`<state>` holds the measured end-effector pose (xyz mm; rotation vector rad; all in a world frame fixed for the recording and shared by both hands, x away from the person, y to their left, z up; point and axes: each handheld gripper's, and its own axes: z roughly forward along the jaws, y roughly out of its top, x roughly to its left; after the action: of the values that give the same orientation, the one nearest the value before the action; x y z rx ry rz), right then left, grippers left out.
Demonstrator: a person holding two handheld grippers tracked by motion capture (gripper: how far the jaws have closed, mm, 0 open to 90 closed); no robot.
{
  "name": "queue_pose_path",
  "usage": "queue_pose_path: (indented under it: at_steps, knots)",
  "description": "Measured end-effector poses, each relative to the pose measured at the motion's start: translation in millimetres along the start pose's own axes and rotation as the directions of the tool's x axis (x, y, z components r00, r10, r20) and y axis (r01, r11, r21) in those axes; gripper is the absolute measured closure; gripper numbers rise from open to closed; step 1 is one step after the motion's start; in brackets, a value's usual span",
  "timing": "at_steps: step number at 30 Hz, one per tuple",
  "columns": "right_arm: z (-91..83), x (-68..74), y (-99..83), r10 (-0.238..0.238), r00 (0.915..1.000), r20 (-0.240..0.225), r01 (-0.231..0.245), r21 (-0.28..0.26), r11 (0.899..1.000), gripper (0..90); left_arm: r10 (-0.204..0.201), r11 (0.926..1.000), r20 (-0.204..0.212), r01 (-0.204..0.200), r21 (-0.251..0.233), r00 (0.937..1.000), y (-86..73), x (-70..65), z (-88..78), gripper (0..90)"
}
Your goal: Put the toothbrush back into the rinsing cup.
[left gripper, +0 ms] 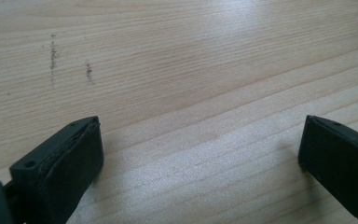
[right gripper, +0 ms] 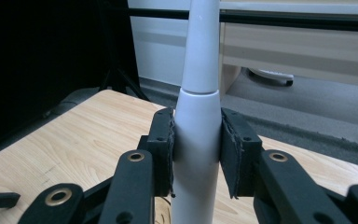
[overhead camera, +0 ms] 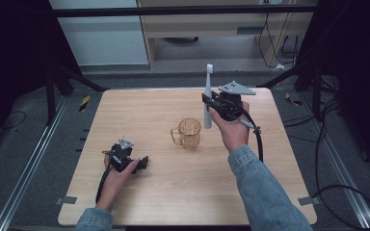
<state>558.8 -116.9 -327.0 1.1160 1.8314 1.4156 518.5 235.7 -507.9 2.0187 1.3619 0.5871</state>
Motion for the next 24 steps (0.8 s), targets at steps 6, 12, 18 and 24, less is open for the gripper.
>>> queue_pose_path:
  at_steps: [6,12,18,24]
  knots:
    - [3.8,5.5,0.8,-0.007,0.9999,-0.007,0.007,-0.017,1.0,67.4,0.001,1.0,0.0,-0.001,0.002,1.0,0.0,0.0,-0.2,0.0]
    - [5.3,10.2,1.9,-0.016,0.9998,-0.012,0.015,-0.037,0.999,67.5,0.001,1.0,0.001,-0.001,-0.001,1.0,0.0,0.1,0.0,0.0]
    - [7.5,14.0,3.7,-0.013,0.9996,-0.025,0.012,-0.05,0.999,67.4,0.001,1.0,0.001,-0.001,0.0,1.0,0.0,0.1,0.0,0.0]
    - [12.2,19.2,2.1,-0.012,0.9993,-0.036,0.009,-0.058,0.998,67.4,0.002,1.0,0.002,-0.002,0.001,1.0,0.1,0.2,0.1,0.0]
